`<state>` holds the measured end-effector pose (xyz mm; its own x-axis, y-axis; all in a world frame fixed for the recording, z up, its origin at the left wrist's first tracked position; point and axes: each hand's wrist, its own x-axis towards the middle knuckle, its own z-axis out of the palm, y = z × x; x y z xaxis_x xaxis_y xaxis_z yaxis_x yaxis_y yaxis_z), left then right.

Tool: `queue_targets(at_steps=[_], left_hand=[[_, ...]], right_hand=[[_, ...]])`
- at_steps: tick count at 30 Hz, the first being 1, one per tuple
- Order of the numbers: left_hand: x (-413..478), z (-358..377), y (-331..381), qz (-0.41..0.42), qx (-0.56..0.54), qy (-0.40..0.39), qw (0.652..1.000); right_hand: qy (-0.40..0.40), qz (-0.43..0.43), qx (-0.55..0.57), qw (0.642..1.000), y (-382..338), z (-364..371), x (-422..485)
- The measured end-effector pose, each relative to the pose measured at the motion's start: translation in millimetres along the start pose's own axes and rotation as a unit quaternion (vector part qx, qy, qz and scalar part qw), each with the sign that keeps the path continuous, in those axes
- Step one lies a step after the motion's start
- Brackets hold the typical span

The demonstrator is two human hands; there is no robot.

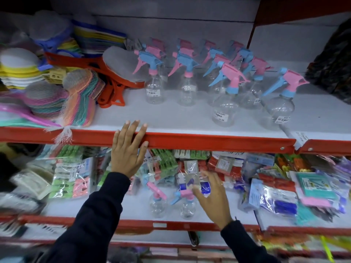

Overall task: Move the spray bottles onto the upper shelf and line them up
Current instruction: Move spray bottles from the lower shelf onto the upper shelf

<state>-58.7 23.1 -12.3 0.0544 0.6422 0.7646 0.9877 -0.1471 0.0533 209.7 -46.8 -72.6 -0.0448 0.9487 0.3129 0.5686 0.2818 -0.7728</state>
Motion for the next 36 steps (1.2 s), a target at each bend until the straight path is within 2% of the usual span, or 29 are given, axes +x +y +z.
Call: queue_targets(at_steps=[2,6,14,17,21,29,33,36], left_hand=[[0.0,1.7,1.1,-0.003,-0.007,0.002,1.000],[1.0,2.8,1.8,-0.003,-0.018,0.010,1.000],[1.0,3.5,2.6,-0.006,-0.022,0.014,1.000],[1.1,3.4,2.0,-0.007,-0.025,0.010,1.000],[1.0,2.2,2.5,-0.007,-0.029,0.004,1.000],[2.7,-0.7,4.6,-0.010,-0.037,-0.003,0.999],[2.8,-1.7,4.3,-0.009,-0.043,0.003,0.999],[2.2,-1.1,3.3,-0.010,-0.048,-0.002,0.999]], right_hand=[[-0.065,0.061,0.025,0.996,20.4,15.0,-8.5],[-0.158,0.178,0.133,0.962,45.0,33.6,-10.8],[-0.160,0.191,0.142,0.958,54.1,40.1,-6.3],[-0.131,0.178,0.150,0.964,41.6,22.1,-5.5],[-0.088,0.106,0.157,0.978,-0.6,-23.2,4.1],[0.089,-0.055,0.217,0.971,-123.9,-111.8,69.6],[0.160,-0.095,0.204,0.961,-155.7,-116.1,119.0],[0.195,-0.081,0.190,0.959,-160.4,-98.0,153.5]])
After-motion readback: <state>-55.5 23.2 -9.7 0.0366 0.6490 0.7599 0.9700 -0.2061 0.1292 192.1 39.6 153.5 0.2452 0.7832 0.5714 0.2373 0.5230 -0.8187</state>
